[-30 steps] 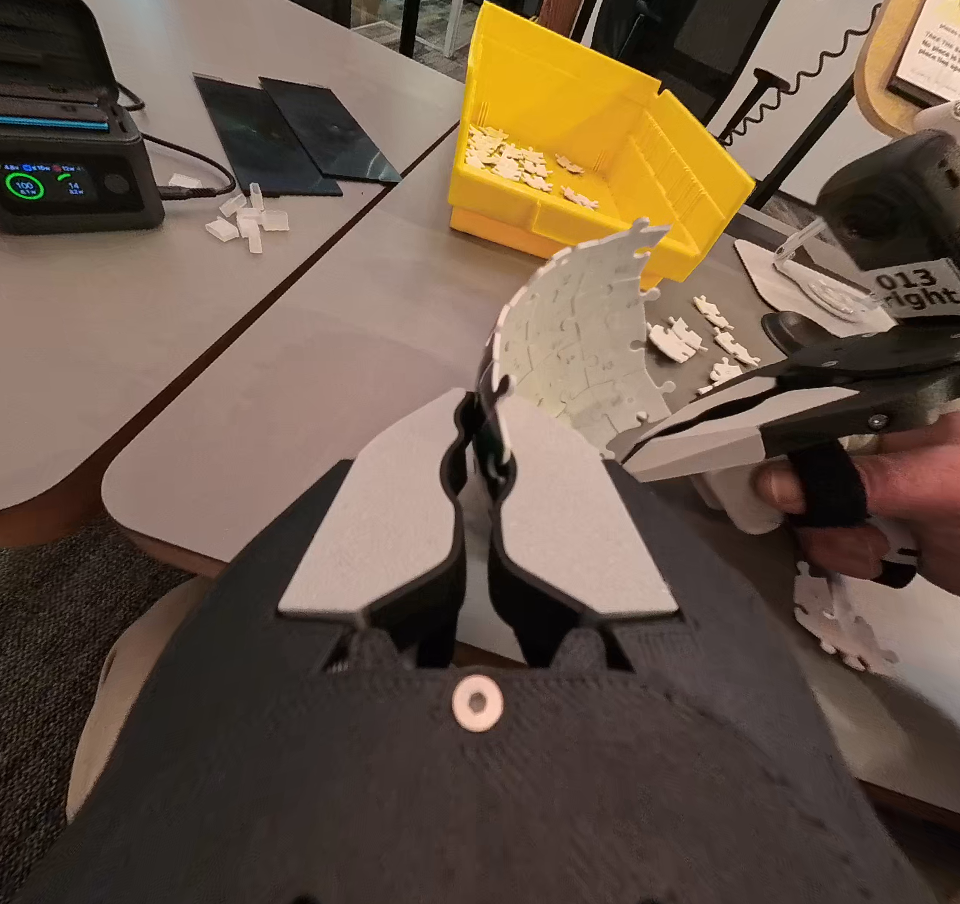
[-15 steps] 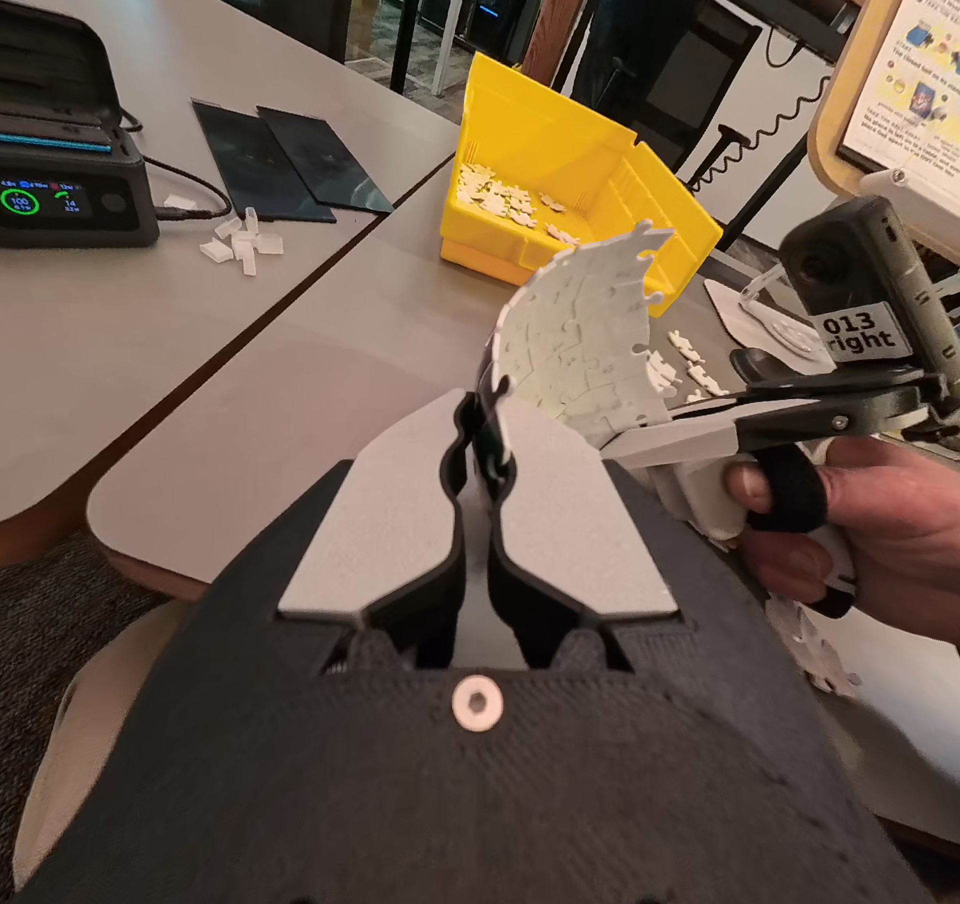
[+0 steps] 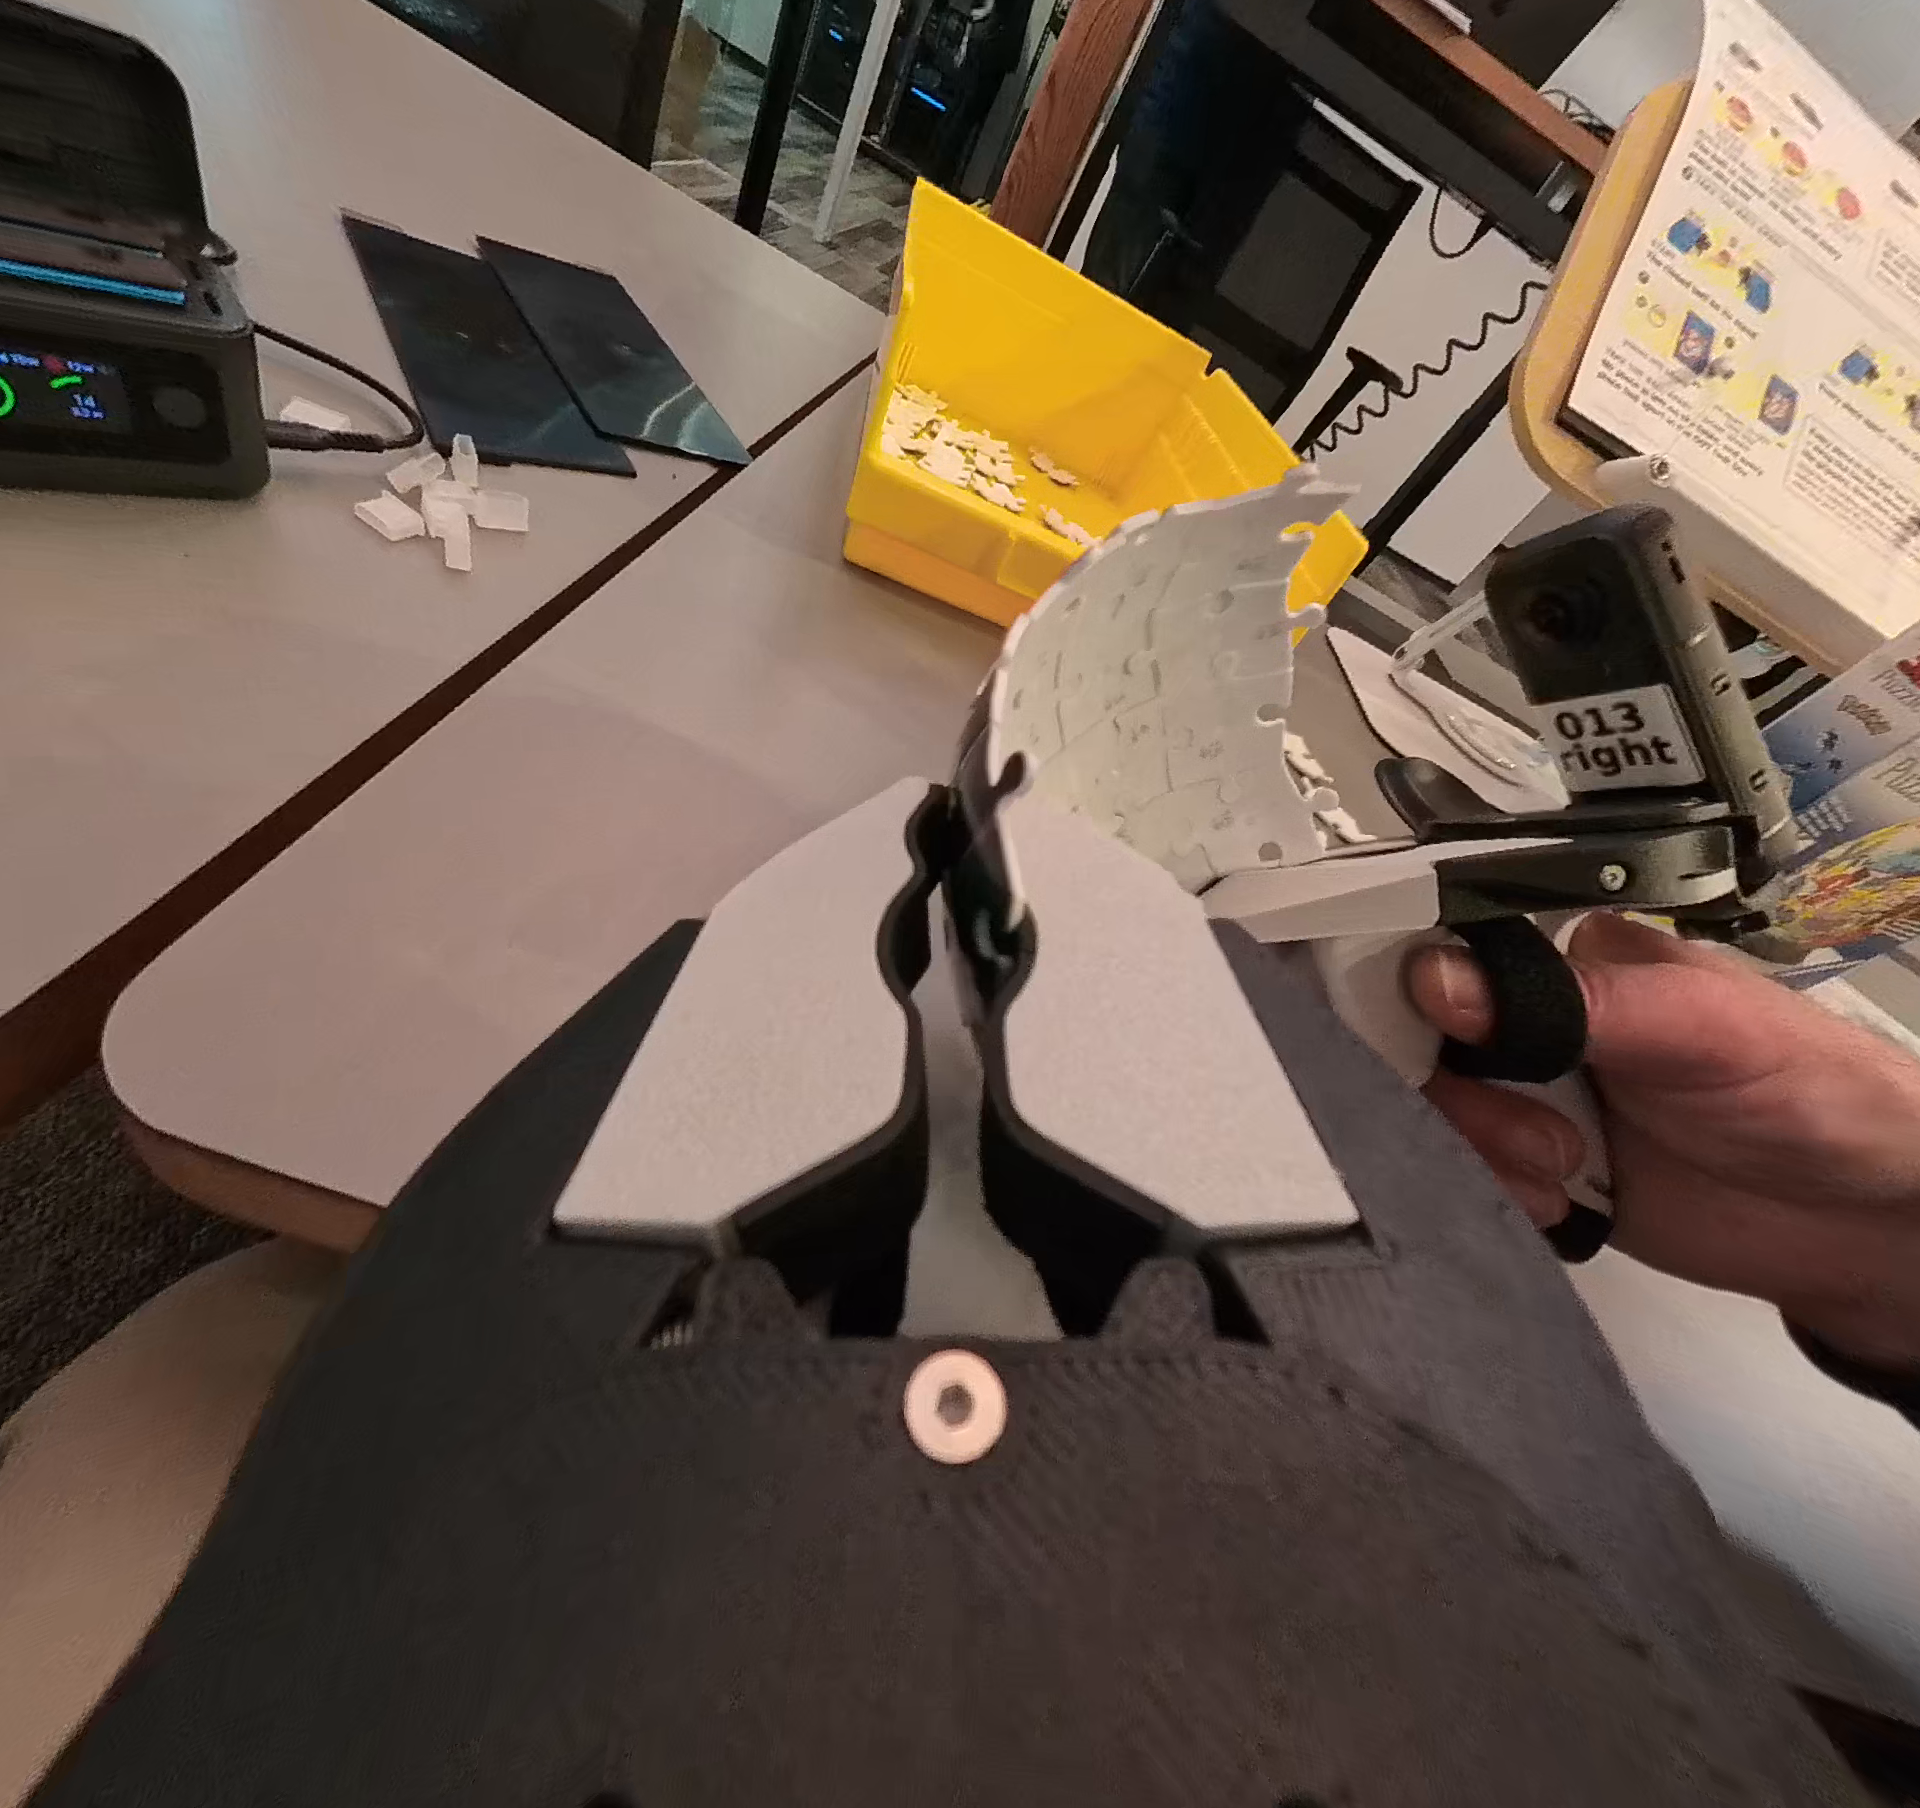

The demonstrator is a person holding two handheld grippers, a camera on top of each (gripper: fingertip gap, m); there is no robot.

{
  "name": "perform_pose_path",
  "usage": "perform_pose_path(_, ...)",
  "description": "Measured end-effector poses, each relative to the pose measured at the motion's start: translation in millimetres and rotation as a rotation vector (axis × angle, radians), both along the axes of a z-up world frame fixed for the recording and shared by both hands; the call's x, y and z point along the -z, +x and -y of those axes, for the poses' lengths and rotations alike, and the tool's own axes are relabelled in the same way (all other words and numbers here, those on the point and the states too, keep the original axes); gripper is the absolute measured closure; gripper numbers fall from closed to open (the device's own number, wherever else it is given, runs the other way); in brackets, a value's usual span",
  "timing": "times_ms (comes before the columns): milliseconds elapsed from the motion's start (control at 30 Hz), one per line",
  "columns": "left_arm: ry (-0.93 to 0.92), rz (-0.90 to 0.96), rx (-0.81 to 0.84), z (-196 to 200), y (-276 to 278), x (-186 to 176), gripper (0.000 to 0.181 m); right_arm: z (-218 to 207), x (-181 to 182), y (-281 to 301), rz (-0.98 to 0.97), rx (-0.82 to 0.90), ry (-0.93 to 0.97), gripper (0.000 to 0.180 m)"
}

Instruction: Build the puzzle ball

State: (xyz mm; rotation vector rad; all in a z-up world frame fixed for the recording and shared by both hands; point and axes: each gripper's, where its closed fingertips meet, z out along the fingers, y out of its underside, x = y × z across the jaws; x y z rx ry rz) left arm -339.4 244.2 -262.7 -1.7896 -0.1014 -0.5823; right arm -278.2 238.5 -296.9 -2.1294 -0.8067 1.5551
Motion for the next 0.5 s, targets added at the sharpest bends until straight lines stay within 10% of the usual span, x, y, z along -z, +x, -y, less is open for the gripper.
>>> perform_pose_path(500, 0.061, 0.177, 0.163, 4, 31, -26, 0.119, -10, -43, 11, -0.201, 0.071, -0.028, 0.179)
